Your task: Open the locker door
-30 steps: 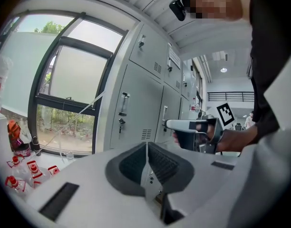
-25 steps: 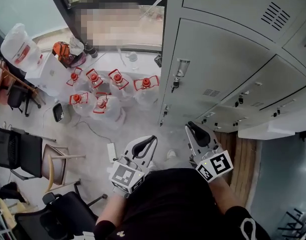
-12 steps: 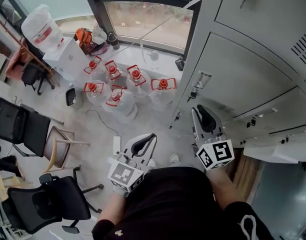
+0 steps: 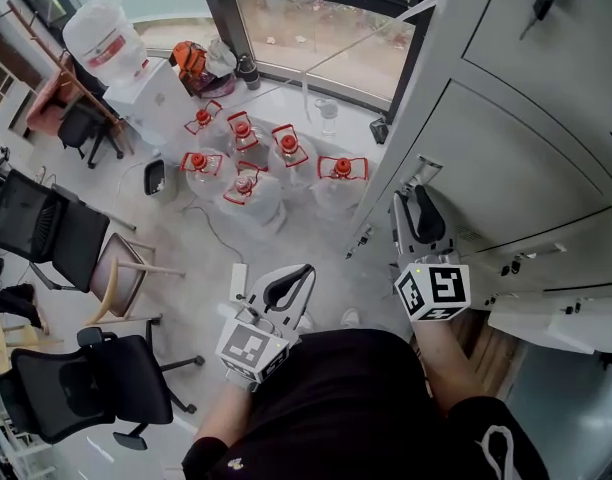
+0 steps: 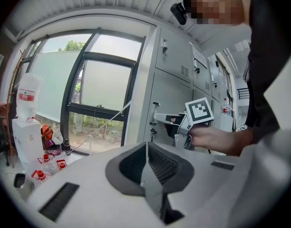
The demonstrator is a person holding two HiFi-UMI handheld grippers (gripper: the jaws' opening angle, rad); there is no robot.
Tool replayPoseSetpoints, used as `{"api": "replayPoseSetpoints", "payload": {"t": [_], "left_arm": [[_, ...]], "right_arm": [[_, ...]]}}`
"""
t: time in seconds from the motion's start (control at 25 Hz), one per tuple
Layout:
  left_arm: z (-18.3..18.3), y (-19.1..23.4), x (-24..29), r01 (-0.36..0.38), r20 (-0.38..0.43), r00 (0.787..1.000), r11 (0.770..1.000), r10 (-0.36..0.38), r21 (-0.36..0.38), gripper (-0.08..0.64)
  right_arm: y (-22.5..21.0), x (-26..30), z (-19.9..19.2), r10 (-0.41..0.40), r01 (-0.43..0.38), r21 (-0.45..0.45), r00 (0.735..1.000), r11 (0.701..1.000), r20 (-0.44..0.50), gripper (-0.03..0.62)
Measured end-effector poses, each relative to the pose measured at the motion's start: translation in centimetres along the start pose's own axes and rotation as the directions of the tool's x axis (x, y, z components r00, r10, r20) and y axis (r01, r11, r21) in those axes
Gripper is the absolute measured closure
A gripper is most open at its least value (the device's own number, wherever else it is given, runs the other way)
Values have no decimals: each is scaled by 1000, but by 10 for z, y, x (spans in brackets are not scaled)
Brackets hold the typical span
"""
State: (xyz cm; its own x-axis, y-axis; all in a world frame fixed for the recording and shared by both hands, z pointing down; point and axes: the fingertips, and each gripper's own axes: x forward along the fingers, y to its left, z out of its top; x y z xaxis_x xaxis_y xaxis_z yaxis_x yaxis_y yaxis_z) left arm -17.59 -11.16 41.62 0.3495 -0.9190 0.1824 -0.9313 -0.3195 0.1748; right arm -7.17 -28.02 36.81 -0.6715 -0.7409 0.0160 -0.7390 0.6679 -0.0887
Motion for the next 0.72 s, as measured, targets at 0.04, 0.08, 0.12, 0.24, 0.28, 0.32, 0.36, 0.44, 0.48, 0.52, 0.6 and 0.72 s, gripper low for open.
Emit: {"api": "replayPoseSetpoints", "payload": {"t": [0.04,0.08,0.12,0.24,0.28,0.32,0.36,0.44,0.48,0.52,0.6,0.72], "left_arm": [[0,2,0,-8,1,1000,1000,8,-2,532],[1,4,0,-14,3,1000,1000,14,-2,532],[2,4,0,-18,6,1000,1000,18,0,532],[5,5,1,-23,14,1000,1000,23,1,532],[5,6,1,-24,14,1000,1000,24,1,532],[4,7,1,-27,14,1000,1000,27,0,532],[3,7,1,-29,10,1000,1000,29,-2,532],[1,10,1,-34,2,999,999,34,-7,532],[-1,11,1,-37,0,999,999,37,-12,532],[-1,12,0,-39,-1,999,999,39,-15,532],[0,13,0,-38,4,999,999,38,-13,532],[0,15,0,-41,7,999,999,41,-16,532]], "right_arm": [[-1,3,-1,-5,5,2,1000,1000,-5,438],[-2,6,-2,-7,7,4,1000,1000,-10,437],[-3,9,-3,-8,8,4,1000,1000,-14,437],[-6,15,-4,-20,20,-1,1000,1000,-22,437],[-7,17,-4,-25,25,0,999,1000,-24,437],[-8,18,-3,-29,29,4,999,1000,-26,437],[-8,19,-3,-31,31,10,999,999,-27,437],[-8,22,-2,-34,34,11,999,999,-28,437],[-7,23,-2,-35,35,9,999,999,-30,437],[-6,25,-2,-35,36,7,999,999,-32,437],[-4,28,-4,-37,37,7,999,999,-37,437],[-4,30,-5,-42,42,2,998,999,-43,437]]}}
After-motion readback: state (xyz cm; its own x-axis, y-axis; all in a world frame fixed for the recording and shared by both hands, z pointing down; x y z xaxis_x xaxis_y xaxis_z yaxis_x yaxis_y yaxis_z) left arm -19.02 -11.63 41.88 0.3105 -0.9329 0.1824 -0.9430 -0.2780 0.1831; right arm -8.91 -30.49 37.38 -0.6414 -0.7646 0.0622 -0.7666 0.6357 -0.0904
